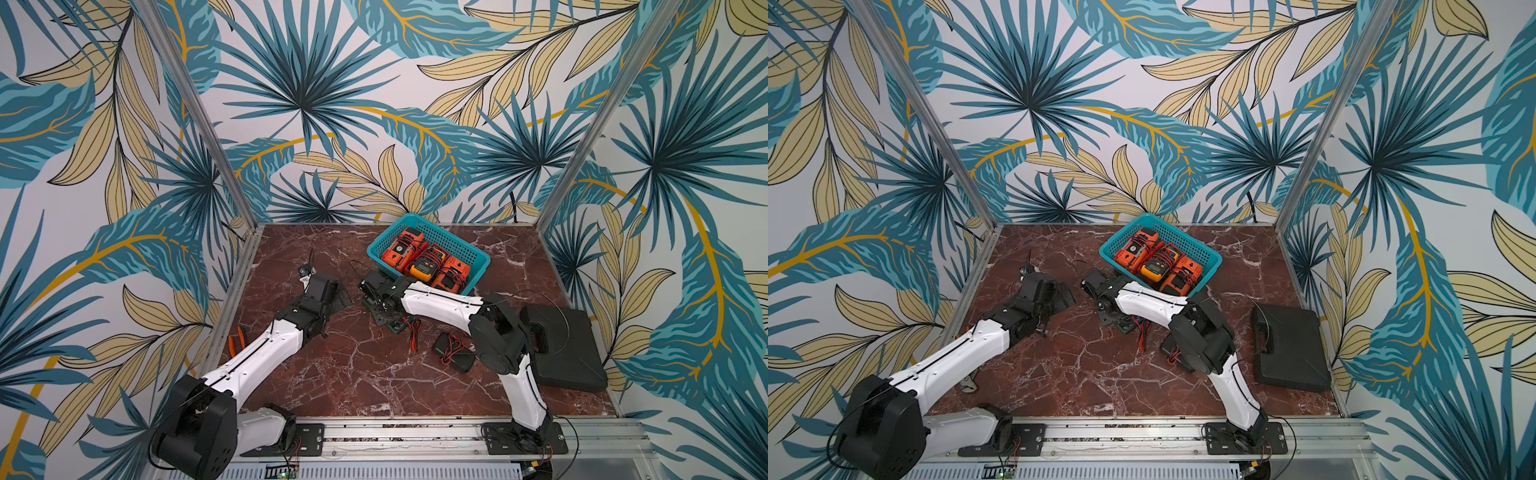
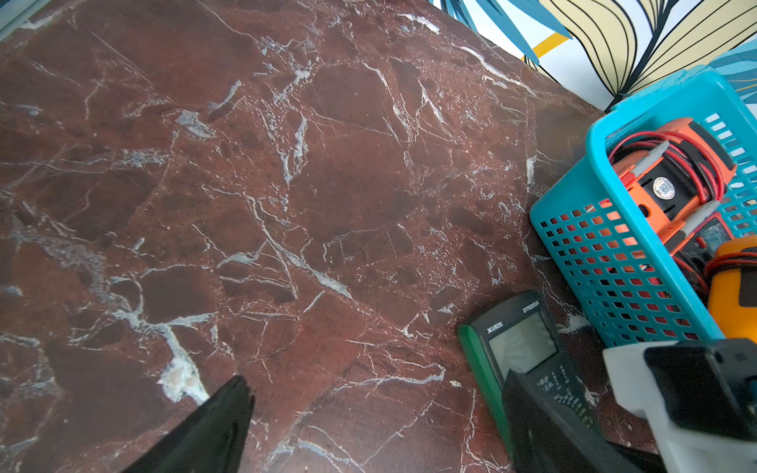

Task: Put the multimeter into the basket
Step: Adjust the multimeter at the center of the board, then pick up the multimeter from the center of the board.

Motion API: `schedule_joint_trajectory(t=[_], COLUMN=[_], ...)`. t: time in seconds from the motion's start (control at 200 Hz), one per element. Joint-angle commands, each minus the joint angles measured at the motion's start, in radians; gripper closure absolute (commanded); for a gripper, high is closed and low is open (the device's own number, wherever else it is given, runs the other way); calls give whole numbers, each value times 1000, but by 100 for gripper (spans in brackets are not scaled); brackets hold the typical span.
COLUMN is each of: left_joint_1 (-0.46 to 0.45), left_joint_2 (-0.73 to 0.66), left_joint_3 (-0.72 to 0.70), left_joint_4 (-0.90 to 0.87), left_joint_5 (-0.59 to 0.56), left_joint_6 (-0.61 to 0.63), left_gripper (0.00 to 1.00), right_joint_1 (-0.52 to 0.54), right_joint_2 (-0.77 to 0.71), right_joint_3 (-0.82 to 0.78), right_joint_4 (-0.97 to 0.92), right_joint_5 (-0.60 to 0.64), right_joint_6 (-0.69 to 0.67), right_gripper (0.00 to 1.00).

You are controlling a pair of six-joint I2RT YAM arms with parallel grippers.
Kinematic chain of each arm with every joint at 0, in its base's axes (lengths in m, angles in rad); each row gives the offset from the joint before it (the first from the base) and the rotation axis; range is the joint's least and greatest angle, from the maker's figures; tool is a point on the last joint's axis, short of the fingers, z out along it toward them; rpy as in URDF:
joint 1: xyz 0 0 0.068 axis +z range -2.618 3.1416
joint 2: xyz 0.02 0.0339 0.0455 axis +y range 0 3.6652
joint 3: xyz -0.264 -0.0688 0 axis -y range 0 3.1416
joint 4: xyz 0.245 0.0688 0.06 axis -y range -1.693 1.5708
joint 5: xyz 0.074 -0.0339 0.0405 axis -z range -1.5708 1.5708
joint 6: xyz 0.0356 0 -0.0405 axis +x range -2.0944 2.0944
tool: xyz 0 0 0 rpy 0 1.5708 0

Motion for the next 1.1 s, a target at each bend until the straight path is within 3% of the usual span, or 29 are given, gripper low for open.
schedule_joint_trajectory(t=[0.0, 0.16, 0.245, 0.496, 0.791, 1.092], left_joint_1=[13, 18, 21, 35, 62, 67], left_joint_2=[2, -12, -21, -64, -141, -138], left_joint_3=[-19, -22, -29, -62, -103, -104], left_joint_4=[2, -1, -4, -41, -58, -53], left_joint_5=[-5, 3, 1, -43, -56, -46], left_joint_6=[8, 15, 12, -26, -30, -26], left_gripper=[0, 0, 0, 0, 0, 0], right_joint_1=[19, 18, 19, 4, -47, -56], right_joint_2=[17, -25, -35, 3, 123, 209], right_joint_3=[13, 32, 55, 118, 185, 230], right_joint_4=[-52, -66, -91, -160, -172, -201], right_joint_5=[-100, -95, -75, 42, -106, -138], right_joint_6=[134, 85, 39, -95, -244, -292], right_gripper=[41, 13, 6, 1, 1, 0])
